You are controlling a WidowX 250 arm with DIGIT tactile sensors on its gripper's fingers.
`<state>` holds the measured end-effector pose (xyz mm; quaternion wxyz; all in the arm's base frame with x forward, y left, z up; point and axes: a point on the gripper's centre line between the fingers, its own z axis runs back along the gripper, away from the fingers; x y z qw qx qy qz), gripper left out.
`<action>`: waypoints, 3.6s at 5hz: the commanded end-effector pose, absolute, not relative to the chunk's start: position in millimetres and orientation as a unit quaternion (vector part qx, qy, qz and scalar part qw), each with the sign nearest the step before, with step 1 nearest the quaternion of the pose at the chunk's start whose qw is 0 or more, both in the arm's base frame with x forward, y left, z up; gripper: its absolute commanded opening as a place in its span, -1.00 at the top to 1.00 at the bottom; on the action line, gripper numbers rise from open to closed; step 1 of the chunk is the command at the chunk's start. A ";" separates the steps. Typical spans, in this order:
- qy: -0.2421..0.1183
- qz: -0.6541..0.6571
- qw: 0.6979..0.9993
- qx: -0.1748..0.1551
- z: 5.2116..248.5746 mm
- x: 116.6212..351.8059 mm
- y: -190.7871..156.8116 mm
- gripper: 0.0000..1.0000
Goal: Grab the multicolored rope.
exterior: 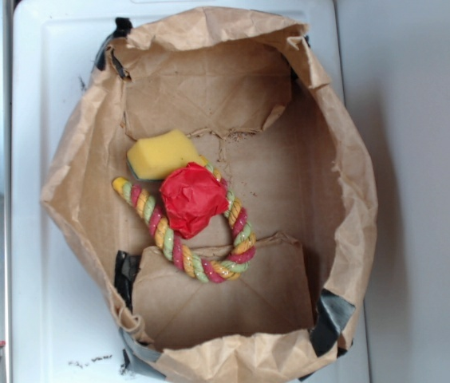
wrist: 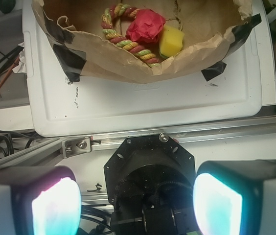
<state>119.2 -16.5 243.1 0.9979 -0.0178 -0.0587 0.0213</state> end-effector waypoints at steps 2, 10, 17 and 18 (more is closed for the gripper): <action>-0.066 0.046 0.997 -0.002 234.8 166.3 -8.4 -1.00; -0.085 0.104 0.991 -0.025 154.2 275.8 -1.9 -1.00; -0.098 0.089 0.990 -0.053 118.0 310.8 -57.8 -1.00; -0.098 0.086 0.990 -0.053 116.9 317.0 -57.6 -1.00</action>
